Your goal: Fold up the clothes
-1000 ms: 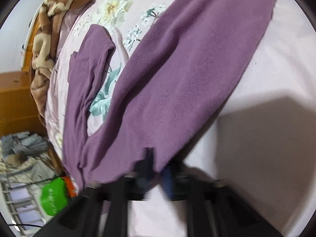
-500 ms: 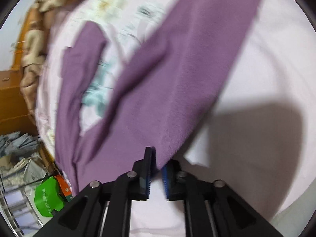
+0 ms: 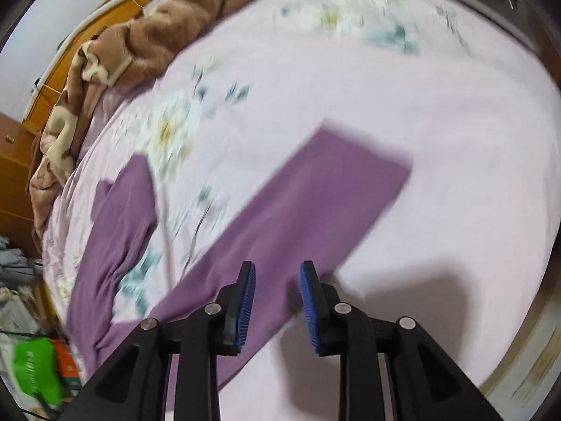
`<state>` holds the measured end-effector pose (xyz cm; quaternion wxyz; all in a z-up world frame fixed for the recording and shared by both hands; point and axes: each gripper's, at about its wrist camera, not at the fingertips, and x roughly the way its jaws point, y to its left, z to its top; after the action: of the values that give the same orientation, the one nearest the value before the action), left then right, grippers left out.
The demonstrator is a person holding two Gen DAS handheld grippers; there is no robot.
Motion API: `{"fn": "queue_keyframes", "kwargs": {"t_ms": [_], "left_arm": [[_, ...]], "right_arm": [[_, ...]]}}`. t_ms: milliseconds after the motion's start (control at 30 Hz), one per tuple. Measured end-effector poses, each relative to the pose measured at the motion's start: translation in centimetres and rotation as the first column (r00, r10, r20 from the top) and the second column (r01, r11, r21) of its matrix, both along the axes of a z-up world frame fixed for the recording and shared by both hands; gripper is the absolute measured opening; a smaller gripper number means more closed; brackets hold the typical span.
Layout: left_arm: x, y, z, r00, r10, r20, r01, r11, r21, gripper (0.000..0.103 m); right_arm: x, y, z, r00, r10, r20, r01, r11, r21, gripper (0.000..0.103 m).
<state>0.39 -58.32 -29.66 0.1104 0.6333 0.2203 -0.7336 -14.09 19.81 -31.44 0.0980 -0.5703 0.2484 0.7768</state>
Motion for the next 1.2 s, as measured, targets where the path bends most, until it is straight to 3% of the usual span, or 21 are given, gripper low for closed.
{"fn": "queue_keyframes", "kwargs": {"t_ms": [67, 167, 267, 400, 467, 500, 567, 733, 767, 833, 933, 1033, 1200], "left_arm": [[-2.2, 5.6, -0.6, 0.995, -0.092, -0.026, 0.094, 0.992, 0.089, 0.037], [-5.4, 15.4, -1.9, 0.968, -0.247, -0.054, 0.253, 0.948, 0.192, 0.037], [-8.4, 25.7, -3.5, 0.915, -0.397, -0.077, 0.403, 0.875, 0.267, 0.037], [-11.0, 36.5, -5.3, 0.833, -0.549, -0.072, 0.545, 0.788, 0.286, 0.037], [-11.5, 40.1, -5.9, 0.789, -0.611, -0.06, 0.604, 0.755, 0.256, 0.037], [-11.8, 41.8, -6.2, 0.767, -0.64, -0.049, 0.632, 0.738, 0.237, 0.037], [-12.5, 44.2, -6.7, 0.731, -0.682, -0.026, 0.674, 0.715, 0.188, 0.037], [-14.1, 45.2, -7.5, 0.73, -0.684, 0.01, 0.672, 0.72, 0.173, 0.043], [-14.3, 45.1, -7.6, 0.73, -0.683, 0.018, 0.671, 0.722, 0.17, 0.044], [-14.5, 44.7, -7.4, 0.733, -0.68, 0.018, 0.669, 0.725, 0.164, 0.044], [-14.8, 44.1, -7.2, 0.737, -0.676, 0.017, 0.666, 0.73, 0.156, 0.044], [-14.9, 43.7, -7.1, 0.741, -0.672, 0.014, 0.662, 0.733, 0.155, 0.05], [-15.0, 44.3, -7.3, 0.732, -0.682, 0.017, 0.67, 0.724, 0.165, 0.05]], "right_arm": [[-1.0, 3.3, -0.5, 1.0, -0.028, 0.001, 0.028, 0.999, 0.018, 0.031], [-1.0, 6.9, -1.9, 0.993, -0.118, 0.028, 0.12, 0.99, -0.076, 0.035], [-0.6, 9.3, -3.9, 0.981, -0.186, 0.052, 0.192, 0.967, -0.166, 0.036], [-1.6, 10.2, -7.0, 0.975, -0.212, 0.067, 0.222, 0.935, -0.275, 0.036], [-2.3, 10.5, -7.9, 0.977, -0.195, 0.084, 0.211, 0.934, -0.289, 0.01], [-2.2, 10.9, -7.6, 0.978, -0.192, 0.078, 0.207, 0.933, -0.295, 0.004], [-1.5, 11.8, -6.8, 0.978, -0.199, 0.067, 0.209, 0.93, -0.303, 0.004], [1.7, 13.8, -6.7, 0.97, -0.214, 0.119, 0.242, 0.91, -0.338, 0.006], [1.7, 13.7, -6.2, 0.973, -0.198, 0.118, 0.226, 0.92, -0.319, 0.01], [1.4, 13.7, -4.8, 0.981, -0.167, 0.102, 0.188, 0.95, -0.247, 0.029], [0.1, 13.9, -2.1, 0.993, -0.111, 0.032, 0.114, 0.986, -0.12, 0.035], [-3.1, 13.7, -1.7, 0.999, 0.024, -0.025, -0.027, 0.992, -0.121, 0.038], [-9.8, 10.9, -6.5, 0.96, 0.279, 0.031, -0.265, 0.937, -0.227, 0.036]]}}
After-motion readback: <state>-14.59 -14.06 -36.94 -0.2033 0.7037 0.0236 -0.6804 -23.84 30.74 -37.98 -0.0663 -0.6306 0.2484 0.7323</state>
